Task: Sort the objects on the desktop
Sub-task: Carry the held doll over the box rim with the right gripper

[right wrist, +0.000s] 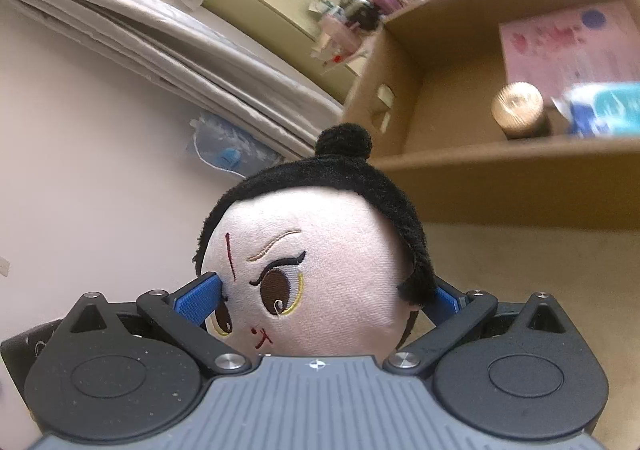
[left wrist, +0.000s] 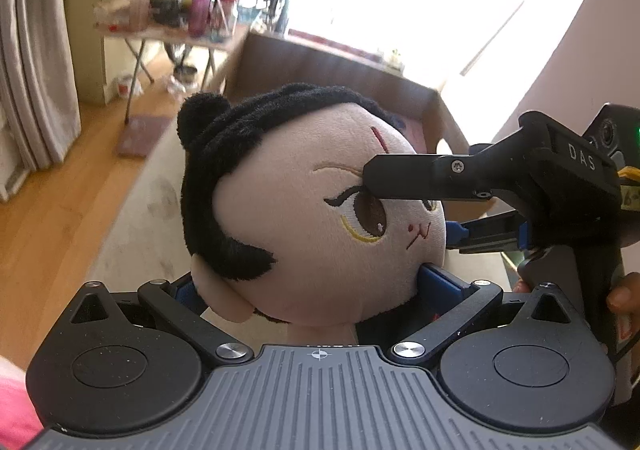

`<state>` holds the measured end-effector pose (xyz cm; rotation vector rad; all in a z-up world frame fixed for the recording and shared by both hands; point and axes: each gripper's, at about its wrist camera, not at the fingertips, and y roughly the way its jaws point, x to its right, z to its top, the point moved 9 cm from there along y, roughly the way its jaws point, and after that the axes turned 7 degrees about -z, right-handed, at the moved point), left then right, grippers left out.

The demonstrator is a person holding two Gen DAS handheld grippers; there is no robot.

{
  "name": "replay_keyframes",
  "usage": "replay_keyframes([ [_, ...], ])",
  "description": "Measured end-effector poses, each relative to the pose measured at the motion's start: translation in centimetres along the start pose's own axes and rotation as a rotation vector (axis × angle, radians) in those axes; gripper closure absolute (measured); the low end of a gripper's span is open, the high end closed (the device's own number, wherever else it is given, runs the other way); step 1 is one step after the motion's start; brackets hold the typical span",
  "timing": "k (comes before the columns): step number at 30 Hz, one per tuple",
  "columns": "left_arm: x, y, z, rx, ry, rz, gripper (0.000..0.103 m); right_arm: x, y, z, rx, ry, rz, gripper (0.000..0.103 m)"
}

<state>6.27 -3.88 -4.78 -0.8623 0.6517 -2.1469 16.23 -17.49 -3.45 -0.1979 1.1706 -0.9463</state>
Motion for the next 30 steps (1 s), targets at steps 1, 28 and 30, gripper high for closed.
replay_keyframes([
  [1, 0.0, -0.1, 0.6, 0.014, 0.006, 0.003, 0.000, -0.3, -0.1, 0.5, 0.006, -0.004, 0.003, 0.000],
  [28, -0.7, 7.6, 18.2, 0.120, 0.190, -0.029, 0.000, 0.6, 3.9, 21.6, 0.204, 0.069, -0.014, 0.000],
  [30, -1.0, 8.9, 18.6, 0.111, 0.192, -0.027, 0.000, 1.8, 5.1, 22.5, 0.203, 0.084, -0.017, 0.000],
])
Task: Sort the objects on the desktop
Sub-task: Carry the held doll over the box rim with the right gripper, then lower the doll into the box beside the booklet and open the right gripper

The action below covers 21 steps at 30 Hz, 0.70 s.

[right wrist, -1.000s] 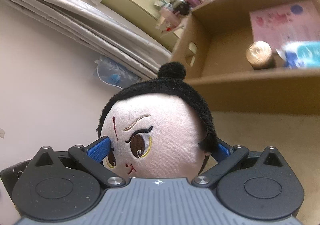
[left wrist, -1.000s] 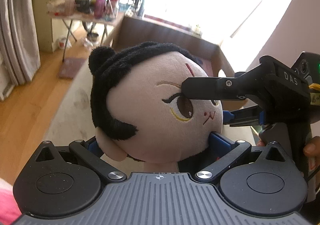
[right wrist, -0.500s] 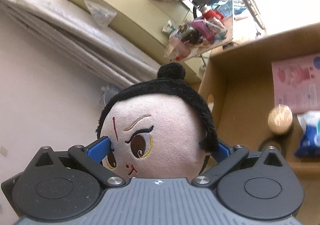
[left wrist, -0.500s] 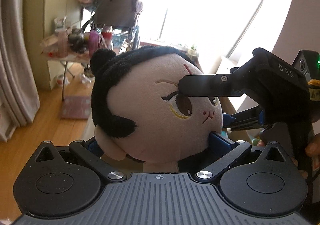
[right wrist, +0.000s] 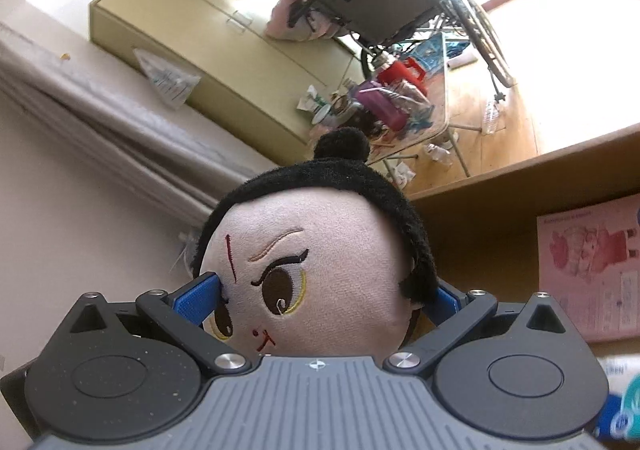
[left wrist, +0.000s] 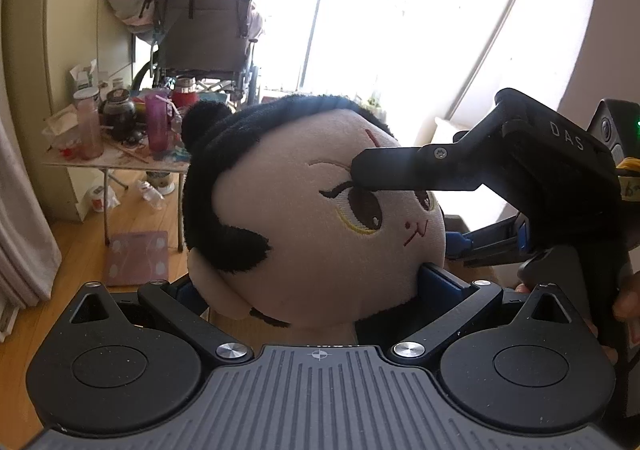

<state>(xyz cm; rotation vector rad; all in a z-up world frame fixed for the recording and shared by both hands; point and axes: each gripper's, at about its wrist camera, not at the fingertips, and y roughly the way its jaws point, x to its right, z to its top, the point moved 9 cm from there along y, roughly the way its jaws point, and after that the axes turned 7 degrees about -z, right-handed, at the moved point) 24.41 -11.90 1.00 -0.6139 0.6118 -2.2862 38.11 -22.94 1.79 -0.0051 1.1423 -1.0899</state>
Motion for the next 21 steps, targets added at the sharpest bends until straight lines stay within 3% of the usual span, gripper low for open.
replay_keyframes([
  [11, -4.2, 7.4, -3.0, -0.161, -0.040, 0.005, 0.000, 8.3, 8.0, -1.2, -0.087, 0.158, -0.051, 0.000],
  [21, -4.9, 8.9, -5.1, -0.276, -0.029, 0.013, 0.000, 12.0, 10.5, -3.7, -0.152, 0.320, -0.054, 0.000],
])
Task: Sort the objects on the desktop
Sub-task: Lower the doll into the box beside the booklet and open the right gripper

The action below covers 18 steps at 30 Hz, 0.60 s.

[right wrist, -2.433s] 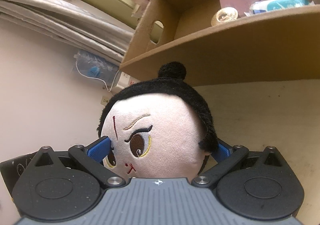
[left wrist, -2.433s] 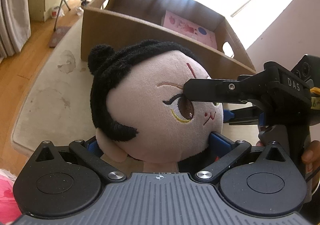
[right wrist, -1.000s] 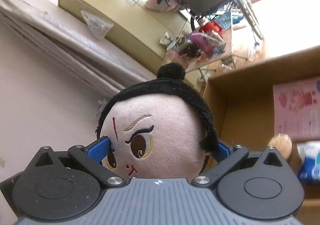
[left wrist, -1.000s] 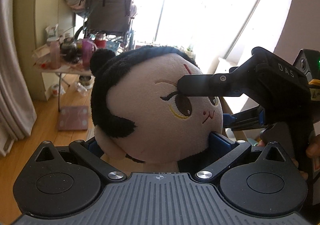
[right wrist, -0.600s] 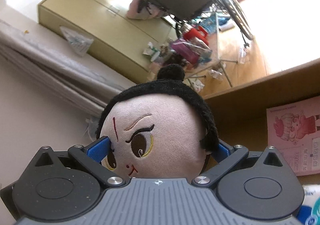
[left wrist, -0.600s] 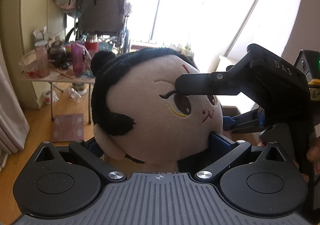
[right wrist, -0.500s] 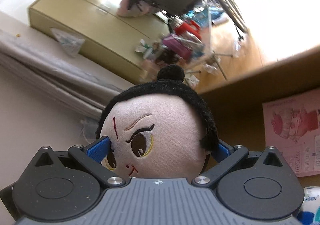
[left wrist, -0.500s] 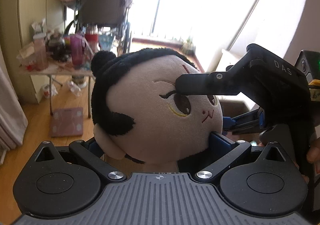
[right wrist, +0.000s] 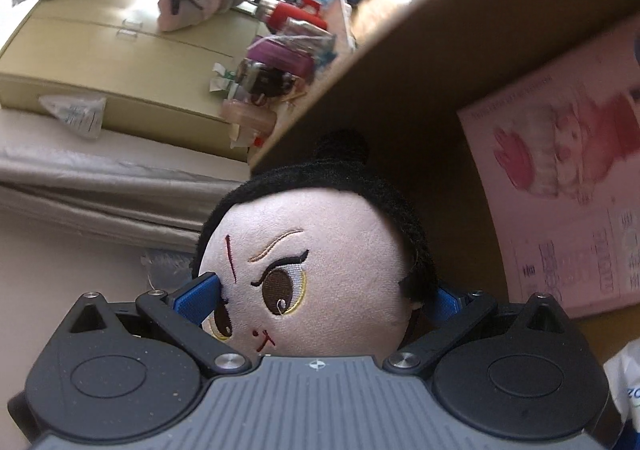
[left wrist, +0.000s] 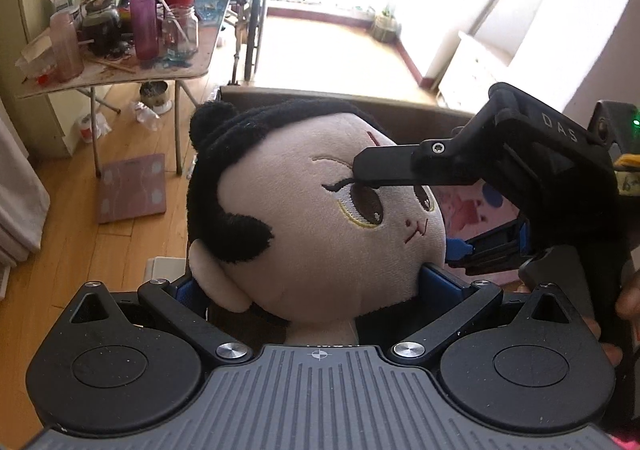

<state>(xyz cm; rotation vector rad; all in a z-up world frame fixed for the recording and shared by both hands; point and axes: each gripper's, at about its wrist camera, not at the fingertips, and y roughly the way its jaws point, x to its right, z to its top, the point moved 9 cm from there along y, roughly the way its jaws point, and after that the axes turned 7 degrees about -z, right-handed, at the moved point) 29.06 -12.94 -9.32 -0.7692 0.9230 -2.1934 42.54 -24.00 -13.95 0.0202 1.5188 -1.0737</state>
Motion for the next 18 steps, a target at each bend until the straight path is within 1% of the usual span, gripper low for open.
replay_keyframes([
  [5, 0.1, 0.6, -0.1, -0.031, 0.026, 0.014, 0.000, 1.0, 0.0, -0.5, -0.014, 0.053, -0.003, 0.000],
  [9, 0.0, 0.5, -0.1, -0.035, 0.024, 0.014, 0.000, 1.5, -0.4, -0.8, -0.011, 0.056, -0.042, 0.000],
  [12, -0.3, -0.1, 0.4, -0.004, 0.035, 0.039, 0.000, 1.5, -0.4, -1.0, -0.012, 0.037, -0.075, 0.000],
  [18, 0.2, -1.5, 0.9, 0.018, 0.038, 0.044, 0.000, 1.5, -1.2, -1.4, -0.001, 0.038, -0.081, 0.000],
])
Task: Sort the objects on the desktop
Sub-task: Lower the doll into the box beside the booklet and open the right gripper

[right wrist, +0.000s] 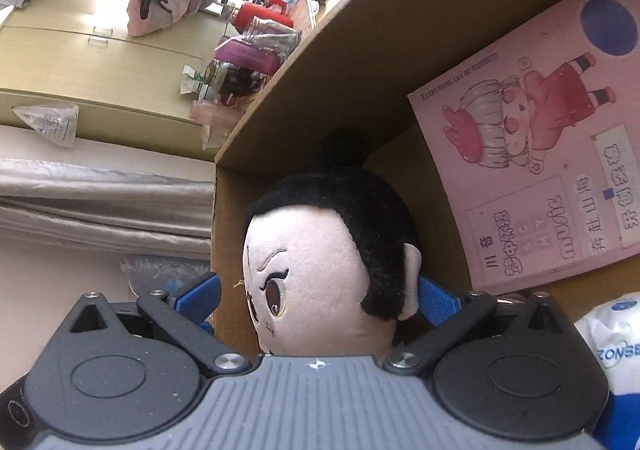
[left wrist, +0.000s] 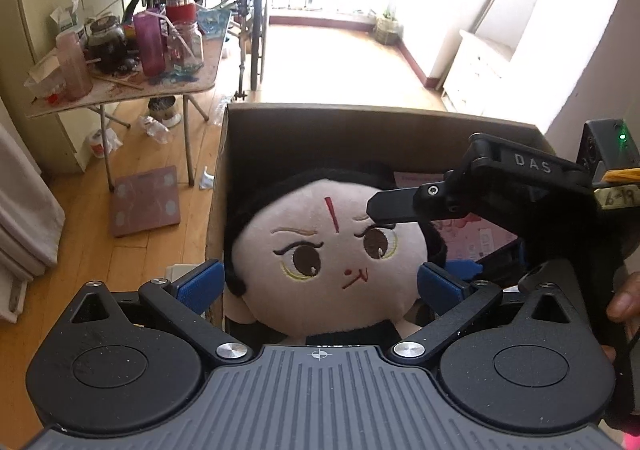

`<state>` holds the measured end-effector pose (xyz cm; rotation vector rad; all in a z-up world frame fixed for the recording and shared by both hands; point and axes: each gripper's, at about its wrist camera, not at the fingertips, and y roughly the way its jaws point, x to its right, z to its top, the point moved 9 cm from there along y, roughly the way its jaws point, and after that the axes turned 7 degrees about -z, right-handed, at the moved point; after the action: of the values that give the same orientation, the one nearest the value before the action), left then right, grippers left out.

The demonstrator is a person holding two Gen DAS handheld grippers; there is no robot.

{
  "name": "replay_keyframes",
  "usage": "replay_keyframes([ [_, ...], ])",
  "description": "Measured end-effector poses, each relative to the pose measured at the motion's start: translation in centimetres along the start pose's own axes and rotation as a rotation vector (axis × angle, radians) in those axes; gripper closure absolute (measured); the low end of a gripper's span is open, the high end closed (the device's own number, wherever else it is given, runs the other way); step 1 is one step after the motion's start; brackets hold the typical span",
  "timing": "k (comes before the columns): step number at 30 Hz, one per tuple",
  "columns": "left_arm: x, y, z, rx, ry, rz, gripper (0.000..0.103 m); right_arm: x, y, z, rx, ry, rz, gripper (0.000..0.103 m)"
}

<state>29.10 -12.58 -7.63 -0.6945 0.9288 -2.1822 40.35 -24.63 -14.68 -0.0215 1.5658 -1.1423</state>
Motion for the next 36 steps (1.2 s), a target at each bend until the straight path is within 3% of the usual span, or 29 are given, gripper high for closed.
replay_keyframes([
  [10, 1.4, -4.8, 0.7, 0.094, 0.005, -0.002, 0.000, -1.2, -4.5, -0.5, 0.087, -0.031, 0.010, 0.000],
  [15, 2.6, -8.4, 0.7, 0.188, -0.004, -0.007, 0.000, -2.8, -9.0, -1.7, 0.148, -0.074, 0.045, 0.000],
  [20, 4.5, -11.9, -1.2, 0.291, -0.065, -0.038, 0.000, -3.5, -15.0, -4.7, 0.231, -0.199, 0.043, 0.000],
  [26, 6.2, -14.6, -5.6, 0.368, -0.135, -0.022, 0.000, -3.3, -20.9, -9.9, 0.355, -0.437, -0.101, 0.000],
  [31, 7.4, -15.1, -9.3, 0.381, -0.180, 0.036, 0.000, -2.3, -23.5, -13.7, 0.440, -0.597, -0.283, 0.000],
  [36, 8.1, -15.6, -10.9, 0.353, -0.220, 0.107, 0.000, -1.6, -24.0, -16.2, 0.484, -0.732, -0.449, 0.000],
])
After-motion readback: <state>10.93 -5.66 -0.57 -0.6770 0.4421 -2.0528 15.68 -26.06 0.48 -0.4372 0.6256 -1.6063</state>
